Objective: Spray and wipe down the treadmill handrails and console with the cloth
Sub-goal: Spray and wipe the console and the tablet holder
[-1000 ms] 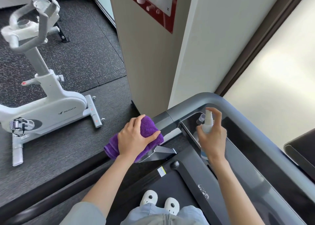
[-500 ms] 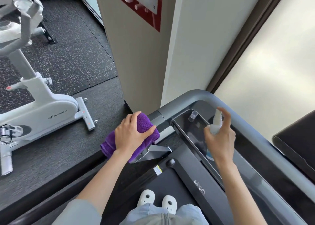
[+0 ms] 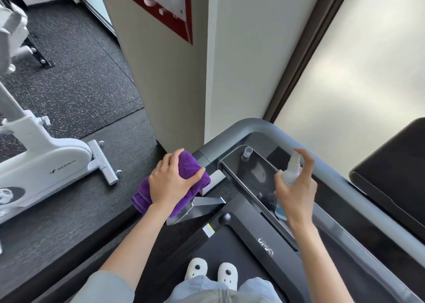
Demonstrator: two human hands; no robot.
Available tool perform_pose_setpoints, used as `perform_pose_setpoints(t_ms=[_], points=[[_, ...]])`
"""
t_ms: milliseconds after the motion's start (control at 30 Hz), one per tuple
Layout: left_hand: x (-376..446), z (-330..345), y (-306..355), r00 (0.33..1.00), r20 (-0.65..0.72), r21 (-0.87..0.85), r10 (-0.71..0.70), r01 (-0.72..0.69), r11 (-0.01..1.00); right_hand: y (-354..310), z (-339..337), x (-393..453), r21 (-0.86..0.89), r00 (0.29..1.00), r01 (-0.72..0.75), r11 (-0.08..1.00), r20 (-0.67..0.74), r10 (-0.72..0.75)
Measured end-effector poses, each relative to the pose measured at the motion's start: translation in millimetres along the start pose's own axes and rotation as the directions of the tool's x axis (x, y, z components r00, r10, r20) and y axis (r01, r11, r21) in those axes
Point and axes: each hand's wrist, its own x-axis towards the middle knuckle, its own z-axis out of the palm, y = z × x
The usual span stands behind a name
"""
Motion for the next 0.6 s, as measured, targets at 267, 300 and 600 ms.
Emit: perform_pose_setpoints(t_ms=[267,300,600], points=[[-1.1,-6.7,-2.4,0.998,0.065,-0.017,-0.001,0.002,1.000,-8.4,47.6,33.3,-0.201,0.978,0.107,0.974,0.198,-0.067],[-1.8,-7.8,-3.3,0.997,0.078,-0.019,0.001,0.000,1.000,-9.6,54.1,38.2,-0.242,0.973,0.115,0.963,0.222,-0.060],[-6.4,-6.8,-8.1,0.995,0.101,-0.043,-0.009,0.014,0.999,-13.5,81.0,53.5,-0.351,0.974,0.104,0.930,0.225,-0.024]])
